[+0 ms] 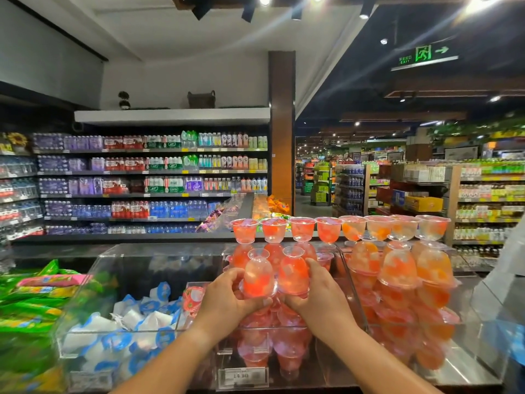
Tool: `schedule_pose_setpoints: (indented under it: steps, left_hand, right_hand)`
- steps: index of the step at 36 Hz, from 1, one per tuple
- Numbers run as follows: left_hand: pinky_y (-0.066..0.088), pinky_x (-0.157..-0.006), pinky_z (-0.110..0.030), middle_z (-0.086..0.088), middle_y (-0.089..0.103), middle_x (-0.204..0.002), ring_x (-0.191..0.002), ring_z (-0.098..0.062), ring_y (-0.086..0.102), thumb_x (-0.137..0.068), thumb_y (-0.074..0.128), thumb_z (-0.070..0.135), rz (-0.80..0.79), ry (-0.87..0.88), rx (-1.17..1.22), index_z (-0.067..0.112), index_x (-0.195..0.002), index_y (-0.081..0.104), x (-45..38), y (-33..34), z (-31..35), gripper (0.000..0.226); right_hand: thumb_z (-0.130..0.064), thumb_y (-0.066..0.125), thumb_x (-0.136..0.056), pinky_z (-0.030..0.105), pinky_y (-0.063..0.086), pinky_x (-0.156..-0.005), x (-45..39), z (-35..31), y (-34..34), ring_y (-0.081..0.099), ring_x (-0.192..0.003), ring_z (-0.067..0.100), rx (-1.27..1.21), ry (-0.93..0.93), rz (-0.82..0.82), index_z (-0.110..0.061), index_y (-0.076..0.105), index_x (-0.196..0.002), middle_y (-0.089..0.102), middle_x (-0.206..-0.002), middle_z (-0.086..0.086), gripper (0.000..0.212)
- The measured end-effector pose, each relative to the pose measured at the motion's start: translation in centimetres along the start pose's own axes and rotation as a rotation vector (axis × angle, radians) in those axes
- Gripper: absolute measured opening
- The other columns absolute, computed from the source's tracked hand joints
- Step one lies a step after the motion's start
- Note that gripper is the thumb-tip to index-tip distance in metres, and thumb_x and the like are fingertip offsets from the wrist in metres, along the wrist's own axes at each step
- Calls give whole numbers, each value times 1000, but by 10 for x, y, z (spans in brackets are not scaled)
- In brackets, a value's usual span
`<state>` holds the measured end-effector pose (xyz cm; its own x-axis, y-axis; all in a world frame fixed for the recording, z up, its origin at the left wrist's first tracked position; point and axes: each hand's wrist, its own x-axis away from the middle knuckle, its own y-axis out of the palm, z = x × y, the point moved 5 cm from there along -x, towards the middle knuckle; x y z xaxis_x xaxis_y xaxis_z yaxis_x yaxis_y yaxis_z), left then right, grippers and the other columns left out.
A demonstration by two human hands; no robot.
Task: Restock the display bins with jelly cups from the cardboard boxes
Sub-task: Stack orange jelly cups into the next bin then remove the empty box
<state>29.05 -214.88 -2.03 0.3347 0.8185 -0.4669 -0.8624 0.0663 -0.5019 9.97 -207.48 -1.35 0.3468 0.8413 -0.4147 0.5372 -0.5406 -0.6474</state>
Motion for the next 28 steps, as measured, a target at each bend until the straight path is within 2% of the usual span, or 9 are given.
schedule_pose_setpoints:
  steps: [5, 10, 15, 22, 26, 28]
  left_hand:
    - [45, -77, -9, 23, 67, -107, -99, 6, 61, -56, 89, 60, 27, 27, -5, 41, -103, 65, -2, -1, -2, 57]
    - [48, -79, -14, 23, 69, -104, -97, 7, 62, -51, 86, 66, 32, 31, 21, 42, -100, 66, -2, -2, -3, 58]
    - [48, -77, -12, 33, 66, -100, -98, 9, 61, -58, 85, 62, 45, 42, 43, 45, -98, 66, -1, -6, -1, 48]
    - [47, -74, -14, 20, 72, -96, -90, 5, 65, -69, 82, 60, 35, -15, 8, 43, -92, 73, -11, -1, -7, 30]
    - [45, -72, -14, 17, 68, -98, -90, 1, 62, -72, 80, 61, 45, -22, -55, 49, -85, 66, -14, 2, -2, 23]
    - [43, -72, -16, 15, 64, -100, -90, 0, 58, -73, 79, 62, 59, -19, -84, 47, -89, 63, -14, 4, 1, 27]
  right_hand:
    - [-57, 76, -81, 34, 35, -114, 2, 0, -2, 37, -142, 15, 13, 3, -3, -28, 19, -158, 36, -156, -10, 100]
    - [-65, 72, -79, 34, 34, -115, 3, 1, -6, 35, -144, 14, 19, 4, 16, -25, 18, -158, 34, -156, -9, 103]
    - [-69, 69, -79, 32, 35, -116, 6, -1, -14, 36, -141, 11, -4, -32, 60, -31, 23, -156, 37, -152, -13, 97]
    - [-59, 69, -86, 33, 35, -114, 5, 3, -7, 40, -141, 14, 18, 37, -2, -27, 27, -156, 39, -155, -11, 88]
    - [-56, 67, -89, 32, 33, -114, 6, 3, -6, 39, -141, 14, 21, 63, 10, -27, 27, -156, 40, -154, -12, 82]
    - [-56, 66, -90, 31, 33, -113, 6, 3, -6, 40, -141, 13, 22, 66, 13, -27, 28, -156, 40, -153, -12, 81]
